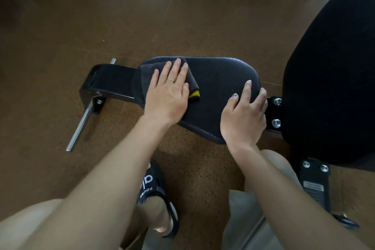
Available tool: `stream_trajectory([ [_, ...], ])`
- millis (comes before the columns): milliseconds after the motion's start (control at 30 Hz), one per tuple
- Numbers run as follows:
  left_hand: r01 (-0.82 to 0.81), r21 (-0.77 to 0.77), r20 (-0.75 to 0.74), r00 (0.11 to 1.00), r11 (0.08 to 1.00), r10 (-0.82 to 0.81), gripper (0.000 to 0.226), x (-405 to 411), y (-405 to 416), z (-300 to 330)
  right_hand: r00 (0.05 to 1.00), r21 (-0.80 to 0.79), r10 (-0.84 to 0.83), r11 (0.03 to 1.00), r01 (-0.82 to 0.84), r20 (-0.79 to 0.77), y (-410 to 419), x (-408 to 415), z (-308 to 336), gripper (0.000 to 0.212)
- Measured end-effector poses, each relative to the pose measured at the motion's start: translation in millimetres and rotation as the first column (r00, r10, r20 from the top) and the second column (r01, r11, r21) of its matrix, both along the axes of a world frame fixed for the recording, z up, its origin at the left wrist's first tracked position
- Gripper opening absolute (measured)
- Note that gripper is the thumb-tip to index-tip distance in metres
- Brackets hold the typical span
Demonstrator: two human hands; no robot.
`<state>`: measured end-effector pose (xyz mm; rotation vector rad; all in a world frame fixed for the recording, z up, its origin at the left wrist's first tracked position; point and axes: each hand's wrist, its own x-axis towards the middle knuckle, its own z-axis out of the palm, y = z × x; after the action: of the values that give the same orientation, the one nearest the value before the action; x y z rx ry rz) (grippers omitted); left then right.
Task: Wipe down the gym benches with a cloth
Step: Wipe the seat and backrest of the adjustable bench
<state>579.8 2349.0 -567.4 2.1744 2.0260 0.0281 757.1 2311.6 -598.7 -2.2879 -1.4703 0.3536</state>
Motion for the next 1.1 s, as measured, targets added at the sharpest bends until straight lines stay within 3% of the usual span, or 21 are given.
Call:
stream_trajectory([
  [167, 0.061, -0.006, 0.038, 0.997, 0.998, -0.061, 0.057, 16.6, -62.4, -7.6, 1.000, 0.022, 0.009, 1.000, -0.009, -0.003, -1.3, -1.0, -0.9, 0.056],
  [367, 0.114, -0.001, 0.011, 0.993, 0.993, -0.114, 0.053, -19.4, 26.7, -1.6, 1.000, 0.010, 0.000, 1.000, 0.000, 0.024, 0.3, -0.1, -3.2, 0.056],
  [500, 0.017, 0.056, 0.053, 0.998, 0.998, -0.020, 0.052, -35.5, 56.4, 1.3, 0.999, 0.005, -0.008, 1.000, 0.008, 0.031, 1.2, -0.5, -3.8, 0.056],
  [633, -0.216, 0.043, 0.156, 0.966, 0.976, 0.207, 0.047, -52.8, 52.0, 5.0, 0.999, 0.011, 0.000, 1.000, 0.000, 0.033, 0.3, 0.2, -4.3, 0.056],
  [733, -0.405, 0.007, 0.297, 0.874, 0.914, 0.385, 0.045, -59.5, 38.6, 3.9, 1.000, 0.021, 0.002, 1.000, -0.002, 0.025, -0.6, 0.0, -3.6, 0.056],
  [833, -0.534, 0.061, 0.449, 0.769, 0.843, 0.455, 0.048, -54.6, 18.8, -7.2, 1.000, 0.028, -0.004, 1.000, 0.003, 0.013, -0.3, -2.0, -2.4, 0.056],
  [967, -0.708, 0.107, 0.681, 0.563, 0.698, 0.468, 0.049, -33.0, -11.5, -23.3, 1.000, 0.035, -0.007, 0.999, 0.006, 0.011, -0.4, -4.5, -1.1, 0.056],
  [1100, -0.814, 0.052, 0.811, 0.372, 0.578, 0.451, 0.054, 7.1, -35.1, -35.2, 1.000, 0.033, -0.009, 0.999, 0.008, 0.024, 0.2, -6.4, -2.0, 0.057],
])
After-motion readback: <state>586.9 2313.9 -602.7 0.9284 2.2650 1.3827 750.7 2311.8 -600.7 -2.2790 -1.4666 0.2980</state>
